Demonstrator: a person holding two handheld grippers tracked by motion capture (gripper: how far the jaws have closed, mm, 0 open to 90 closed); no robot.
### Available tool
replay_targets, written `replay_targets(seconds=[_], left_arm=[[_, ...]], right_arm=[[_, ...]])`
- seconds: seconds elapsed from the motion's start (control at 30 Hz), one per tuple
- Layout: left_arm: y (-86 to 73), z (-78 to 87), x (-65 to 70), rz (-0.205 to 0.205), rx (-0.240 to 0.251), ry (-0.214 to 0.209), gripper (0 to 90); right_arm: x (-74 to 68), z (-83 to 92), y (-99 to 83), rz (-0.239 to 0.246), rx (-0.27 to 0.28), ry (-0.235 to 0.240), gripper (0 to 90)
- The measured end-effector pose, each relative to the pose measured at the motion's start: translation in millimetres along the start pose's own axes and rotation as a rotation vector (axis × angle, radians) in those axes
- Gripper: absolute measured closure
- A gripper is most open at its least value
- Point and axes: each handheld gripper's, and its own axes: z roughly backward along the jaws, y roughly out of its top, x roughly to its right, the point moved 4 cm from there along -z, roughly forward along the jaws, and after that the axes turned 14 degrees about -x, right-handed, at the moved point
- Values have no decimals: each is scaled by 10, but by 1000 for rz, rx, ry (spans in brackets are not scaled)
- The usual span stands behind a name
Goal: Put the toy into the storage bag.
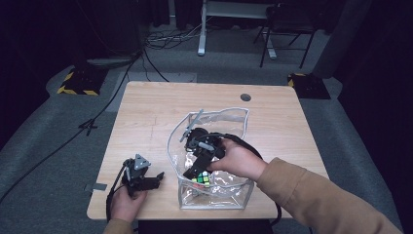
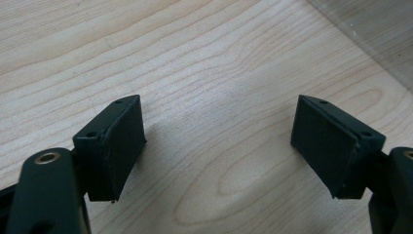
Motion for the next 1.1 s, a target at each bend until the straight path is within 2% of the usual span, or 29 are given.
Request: replay_targets(seconds=[0.03, 0.07, 0.1, 0.13, 0.2, 0.3, 0.43, 0.47, 0.5, 0.57, 0.77, 0.9, 1.0, 1.07, 1.1], left_arm=[[0, 0, 0, 0, 0, 0, 203], [0, 0, 0, 0, 0, 1, 203], [0, 0, 0, 0, 0, 0, 203], [0, 0, 0, 0, 0, 1, 203], [0, 1, 1, 1, -1, -2, 203], [0, -1, 0, -1, 0, 2, 203], [0, 1, 1, 1, 0, -2, 203], [0, 1, 0, 0, 0, -1, 203], [0, 1, 0, 1, 0, -2, 203], [0, 1, 1, 1, 0, -3, 203], [2, 1, -1, -1, -2, 0, 203], [10, 0, 0, -2, -13, -6, 191], [15, -4, 0, -2, -13, -7, 187], [15, -4, -2, -4, -14, -6, 187], [15, -4, -2, -4, -14, -6, 186]], right_arm=[[-7, 51, -13, 16, 23, -2, 153], [-4, 88, -18, 16, 36, -3, 153], [-6, 138, -27, 1, 70, 9, 153], [-2, 184, -36, 10, 92, 7, 152], [13, 279, -61, 24, 136, -20, 147], [61, 413, -115, 16, 198, -49, 144], [152, 556, -200, 36, 228, -104, 144], [160, 605, -241, 8, 236, -105, 143], [190, 638, -264, 17, 254, -115, 143], [235, 703, -326, 3, 269, -138, 143], [391, 847, -531, -72, 295, -149, 143], [502, 956, -684, -116, 326, -181, 143], [589, 1008, -790, -140, 334, -216, 143], [646, 1029, -866, -177, 332, -224, 144], [679, 1036, -897, -177, 333, -229, 144]])
